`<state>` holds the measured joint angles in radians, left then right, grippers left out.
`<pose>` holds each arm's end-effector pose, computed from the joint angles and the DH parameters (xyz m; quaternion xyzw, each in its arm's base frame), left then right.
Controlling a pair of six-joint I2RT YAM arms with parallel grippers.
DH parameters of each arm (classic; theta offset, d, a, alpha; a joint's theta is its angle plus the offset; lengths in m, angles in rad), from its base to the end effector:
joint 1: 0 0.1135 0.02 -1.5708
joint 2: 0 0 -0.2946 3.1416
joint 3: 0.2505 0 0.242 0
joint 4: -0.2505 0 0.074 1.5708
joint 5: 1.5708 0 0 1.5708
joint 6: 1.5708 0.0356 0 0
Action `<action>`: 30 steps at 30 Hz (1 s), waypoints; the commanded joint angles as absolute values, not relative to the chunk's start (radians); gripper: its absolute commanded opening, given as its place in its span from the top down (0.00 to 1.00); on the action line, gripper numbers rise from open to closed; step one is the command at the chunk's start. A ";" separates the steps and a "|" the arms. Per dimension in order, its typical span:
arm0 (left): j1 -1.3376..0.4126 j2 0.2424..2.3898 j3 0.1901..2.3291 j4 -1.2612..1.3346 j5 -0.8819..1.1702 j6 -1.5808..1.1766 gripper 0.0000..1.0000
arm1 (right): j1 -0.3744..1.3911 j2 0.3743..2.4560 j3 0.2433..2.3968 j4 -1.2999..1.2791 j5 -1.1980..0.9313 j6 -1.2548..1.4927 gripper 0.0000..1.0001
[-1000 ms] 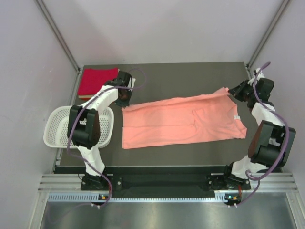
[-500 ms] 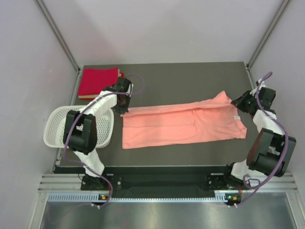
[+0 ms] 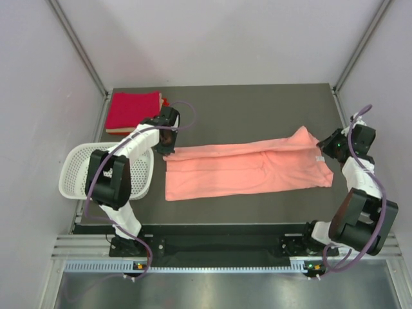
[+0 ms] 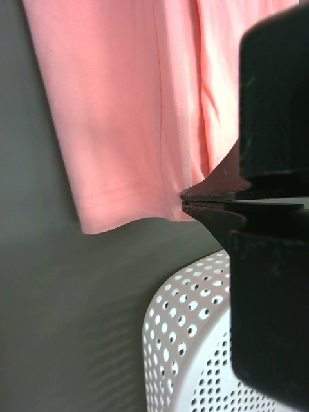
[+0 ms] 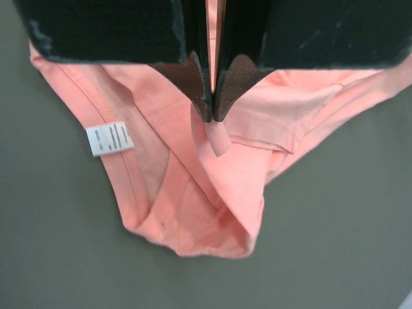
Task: Fold and stack the t-shirts
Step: Fold the tshirt
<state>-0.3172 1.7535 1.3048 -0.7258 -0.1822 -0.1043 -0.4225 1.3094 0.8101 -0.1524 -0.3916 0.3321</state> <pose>0.3373 -0.1039 0.2550 0.0859 0.9727 0.0462 0.2104 0.2458 -0.0956 0.2737 0.2437 0.8491 0.1545 0.4425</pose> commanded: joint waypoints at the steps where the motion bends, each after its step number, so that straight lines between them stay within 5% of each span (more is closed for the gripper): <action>1: -0.337 1.713 1.269 -0.746 -0.215 -0.140 1.00 | -0.445 1.256 0.752 -0.172 -0.330 0.318 1.00; 30: -0.377 1.747 1.229 -0.807 -0.279 -0.202 1.00 | -0.474 1.144 0.597 -0.180 -0.183 0.353 0.99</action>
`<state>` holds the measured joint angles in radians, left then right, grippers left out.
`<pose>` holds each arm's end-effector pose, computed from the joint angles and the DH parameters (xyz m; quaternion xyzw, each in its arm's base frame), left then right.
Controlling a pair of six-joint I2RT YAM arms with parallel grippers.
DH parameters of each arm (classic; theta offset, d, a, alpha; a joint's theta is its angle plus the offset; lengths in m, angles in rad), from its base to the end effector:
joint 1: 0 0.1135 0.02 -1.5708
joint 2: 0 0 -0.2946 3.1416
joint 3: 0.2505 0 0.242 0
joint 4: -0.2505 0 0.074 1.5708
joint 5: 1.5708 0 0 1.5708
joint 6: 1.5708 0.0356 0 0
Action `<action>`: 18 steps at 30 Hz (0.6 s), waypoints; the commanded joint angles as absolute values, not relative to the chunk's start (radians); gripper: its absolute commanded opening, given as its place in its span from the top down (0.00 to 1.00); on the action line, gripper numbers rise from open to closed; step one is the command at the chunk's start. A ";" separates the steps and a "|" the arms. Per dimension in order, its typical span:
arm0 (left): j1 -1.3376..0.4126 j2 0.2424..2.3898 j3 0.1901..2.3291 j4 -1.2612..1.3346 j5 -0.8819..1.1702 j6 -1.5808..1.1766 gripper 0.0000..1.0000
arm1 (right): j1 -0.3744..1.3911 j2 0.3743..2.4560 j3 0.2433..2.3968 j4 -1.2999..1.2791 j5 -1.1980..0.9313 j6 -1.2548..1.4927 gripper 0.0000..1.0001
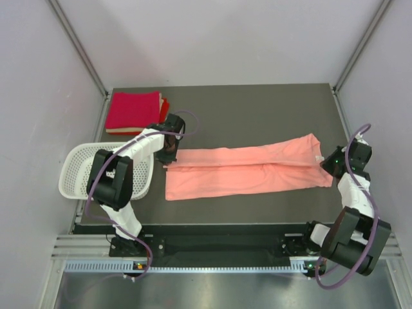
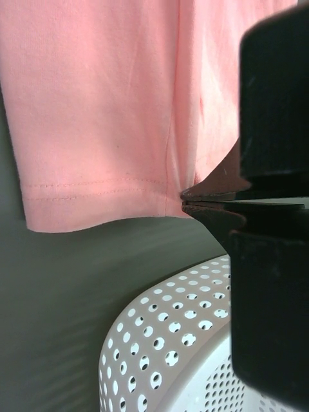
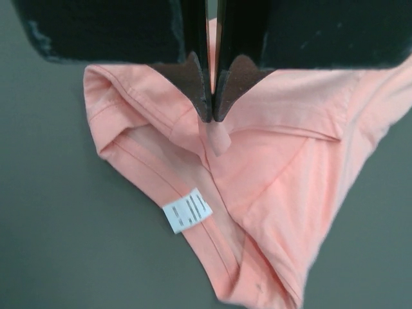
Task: Fold and stack the t-shirts
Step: Fold the tshirt
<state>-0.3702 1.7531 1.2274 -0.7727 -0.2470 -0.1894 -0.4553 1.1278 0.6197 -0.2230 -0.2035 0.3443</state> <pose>0.3159 -0.1133 0.2329 0.0721 0.9807 0.0801 0.1632 0.1907 -0.0853 0.2453 0.3155 0.8529 0.0701 0.4100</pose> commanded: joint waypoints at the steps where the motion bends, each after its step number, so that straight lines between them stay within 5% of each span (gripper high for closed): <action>1: -0.382 1.747 1.224 -0.807 -0.278 -0.204 1.00 | -0.474 1.150 0.595 -0.181 -0.178 0.350 0.99; 6: -0.402 1.756 1.216 -0.810 -0.230 -0.207 0.97 | -0.474 1.173 0.606 -0.196 -0.161 0.347 0.92; 7: -0.408 1.758 1.221 -0.819 -0.226 -0.207 0.84 | -0.474 1.173 0.612 -0.208 -0.153 0.348 0.89; 9: -0.411 1.764 1.247 -0.837 -0.233 -0.215 0.77 | -0.474 1.167 0.635 -0.230 -0.143 0.354 0.84; 12: -0.420 1.772 1.304 -0.905 -0.308 -0.230 0.77 | -0.474 1.149 0.676 -0.271 -0.144 0.364 0.71; 18: -0.492 1.838 1.561 -1.140 -0.495 -0.325 0.72 | -0.466 1.129 0.761 -0.347 -0.178 0.397 0.69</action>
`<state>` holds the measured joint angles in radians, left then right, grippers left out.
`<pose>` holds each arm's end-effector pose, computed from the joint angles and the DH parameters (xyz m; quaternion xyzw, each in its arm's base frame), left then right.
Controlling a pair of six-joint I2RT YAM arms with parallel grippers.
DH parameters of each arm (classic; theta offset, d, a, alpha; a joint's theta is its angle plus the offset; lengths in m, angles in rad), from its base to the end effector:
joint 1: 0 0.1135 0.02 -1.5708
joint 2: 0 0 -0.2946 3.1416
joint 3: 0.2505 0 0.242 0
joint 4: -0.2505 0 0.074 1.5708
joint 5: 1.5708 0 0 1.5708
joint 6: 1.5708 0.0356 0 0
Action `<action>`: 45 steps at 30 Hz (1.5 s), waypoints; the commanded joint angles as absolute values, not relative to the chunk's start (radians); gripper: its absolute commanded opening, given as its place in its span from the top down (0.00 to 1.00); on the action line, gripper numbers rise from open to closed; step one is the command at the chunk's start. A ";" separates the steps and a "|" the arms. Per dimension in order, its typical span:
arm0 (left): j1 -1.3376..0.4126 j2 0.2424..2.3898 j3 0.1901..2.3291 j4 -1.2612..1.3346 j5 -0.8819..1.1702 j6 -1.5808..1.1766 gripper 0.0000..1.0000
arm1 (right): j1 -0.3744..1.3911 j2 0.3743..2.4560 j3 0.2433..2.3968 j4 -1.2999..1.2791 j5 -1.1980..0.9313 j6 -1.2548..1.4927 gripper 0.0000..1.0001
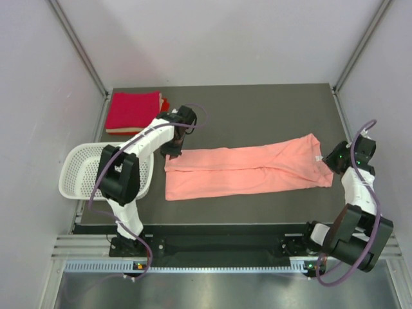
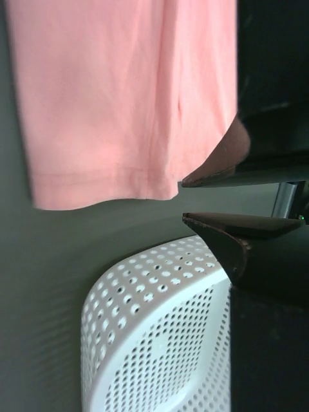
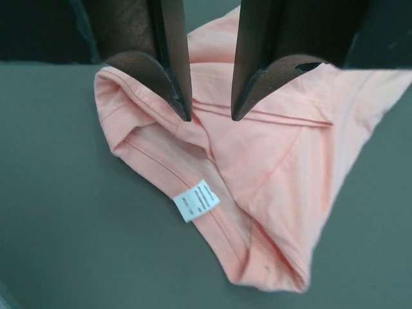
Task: Fold and stack the t-shirts
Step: Fold the tshirt
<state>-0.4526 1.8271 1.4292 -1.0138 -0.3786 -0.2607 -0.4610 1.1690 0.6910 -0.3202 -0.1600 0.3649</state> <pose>0.3214 -0.1417 0.2572 0.0789 0.9760 0.1485 0.1386 0.1966 -0.0913 0.2519 0.3430 0.8578 0.0559 0.3787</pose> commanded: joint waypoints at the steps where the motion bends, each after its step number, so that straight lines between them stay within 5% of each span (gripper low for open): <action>1: -0.511 1.842 1.587 -1.140 -0.488 -0.330 0.72 | -0.457 1.126 0.761 -0.335 -0.217 0.409 0.70; 8: -0.512 1.851 1.562 -0.931 -0.220 -0.359 0.71 | -0.244 1.242 0.811 -0.319 -0.219 0.391 0.69; 15: -0.427 1.925 1.416 -0.784 -0.022 -0.423 0.71 | -0.232 1.433 0.862 -0.368 -0.138 0.347 0.71; 27: -0.394 1.959 1.497 -0.821 -0.061 -0.446 0.71 | -0.230 1.600 1.074 -0.419 -0.018 0.312 0.65; 41: -0.357 2.103 1.568 -0.723 0.041 -0.505 0.72 | -0.271 1.894 1.361 -0.433 -0.175 0.179 0.62; 44: -0.341 2.112 1.554 -0.707 0.018 -0.525 0.72 | -0.290 1.911 1.344 -0.382 -0.212 0.173 0.66; 45: -0.339 2.115 1.554 -0.703 0.014 -0.528 0.72 | -0.291 1.910 1.336 -0.367 -0.206 0.175 0.76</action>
